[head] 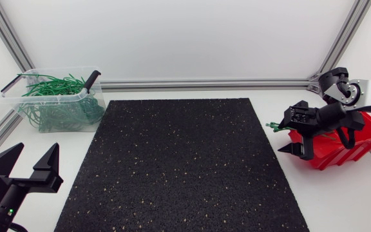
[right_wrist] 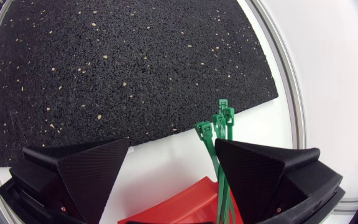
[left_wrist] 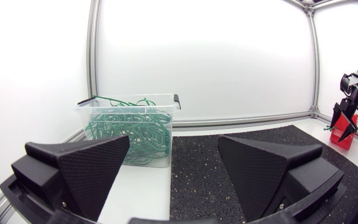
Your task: Take a green cable tie from the red box, thread the tail through the head to close it, then place it in the transparent bin on the left.
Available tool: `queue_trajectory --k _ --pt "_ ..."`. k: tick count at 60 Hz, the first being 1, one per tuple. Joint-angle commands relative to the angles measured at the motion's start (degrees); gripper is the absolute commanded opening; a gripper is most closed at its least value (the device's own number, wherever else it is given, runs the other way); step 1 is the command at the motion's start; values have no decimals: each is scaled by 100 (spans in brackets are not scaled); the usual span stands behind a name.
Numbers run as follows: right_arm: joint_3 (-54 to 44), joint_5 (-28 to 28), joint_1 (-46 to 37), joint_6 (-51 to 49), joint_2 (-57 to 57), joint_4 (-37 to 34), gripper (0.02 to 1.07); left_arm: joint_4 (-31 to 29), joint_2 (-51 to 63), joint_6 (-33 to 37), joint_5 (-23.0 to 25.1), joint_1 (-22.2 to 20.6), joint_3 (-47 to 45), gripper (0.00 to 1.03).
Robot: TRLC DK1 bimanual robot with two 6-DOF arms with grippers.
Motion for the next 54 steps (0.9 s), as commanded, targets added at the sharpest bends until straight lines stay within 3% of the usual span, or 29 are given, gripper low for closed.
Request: queue_trajectory --k 1,38,54 --pt "-81 86 -11 -85 86 14 103 -139 38 -148 -28 14 -222 99" --pt "-1566 420 -855 -1131 -1716 -135 103 -157 91 -148 -28 14 -222 99" --pt "-1777 482 -1109 -1553 -2340 -715 103 -157 82 -148 -28 14 -222 99"
